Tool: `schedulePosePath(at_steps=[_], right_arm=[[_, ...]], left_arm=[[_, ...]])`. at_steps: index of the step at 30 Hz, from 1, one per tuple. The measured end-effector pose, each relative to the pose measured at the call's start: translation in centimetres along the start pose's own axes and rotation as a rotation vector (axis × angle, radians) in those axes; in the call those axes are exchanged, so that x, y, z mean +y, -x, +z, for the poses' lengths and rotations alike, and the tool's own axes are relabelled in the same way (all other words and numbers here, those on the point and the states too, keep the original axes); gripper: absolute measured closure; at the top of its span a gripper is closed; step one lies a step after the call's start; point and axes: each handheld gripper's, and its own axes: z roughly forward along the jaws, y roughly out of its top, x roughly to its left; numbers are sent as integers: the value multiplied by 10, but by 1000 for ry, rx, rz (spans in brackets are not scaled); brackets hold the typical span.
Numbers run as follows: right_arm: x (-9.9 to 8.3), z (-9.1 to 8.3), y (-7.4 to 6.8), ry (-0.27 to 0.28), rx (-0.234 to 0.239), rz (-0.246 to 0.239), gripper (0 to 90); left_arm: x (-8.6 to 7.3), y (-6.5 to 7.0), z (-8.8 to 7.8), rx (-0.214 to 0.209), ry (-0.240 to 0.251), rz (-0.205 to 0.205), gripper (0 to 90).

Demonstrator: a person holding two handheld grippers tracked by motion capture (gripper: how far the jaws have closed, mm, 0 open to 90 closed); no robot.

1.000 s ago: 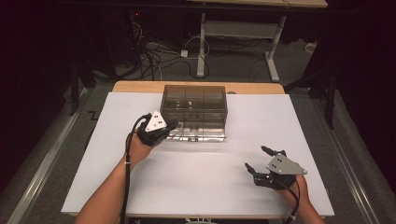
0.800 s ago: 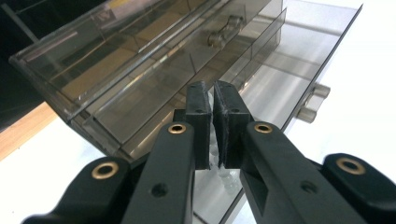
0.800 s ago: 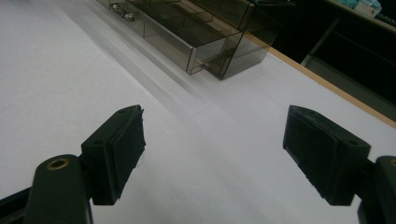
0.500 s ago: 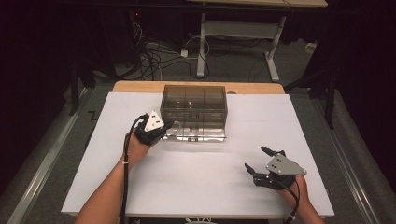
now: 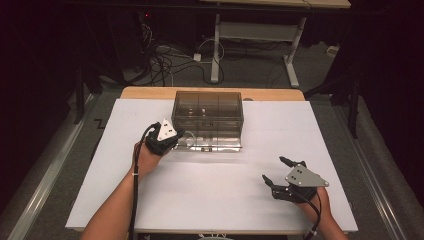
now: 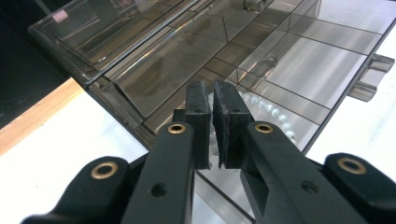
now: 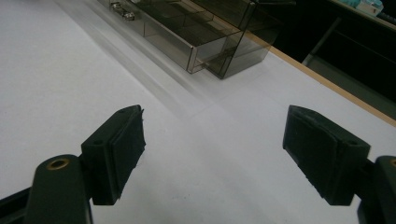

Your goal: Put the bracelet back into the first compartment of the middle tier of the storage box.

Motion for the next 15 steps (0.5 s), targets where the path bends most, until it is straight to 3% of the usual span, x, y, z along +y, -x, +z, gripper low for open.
schedulePosePath(at_steps=[7, 9, 15], right_arm=[[0, 0, 0, 2, -1, -2, 215], [0, -1, 0, 2, -1, -3, 215], [0, -1, 1, 11, 0, 17, 218]], left_arm=[[0, 0, -3, 6, 7, -15, 814], [1, -1, -5, 18, -2, 8, 784], [2, -2, -13, 43, 16, 25, 749]])
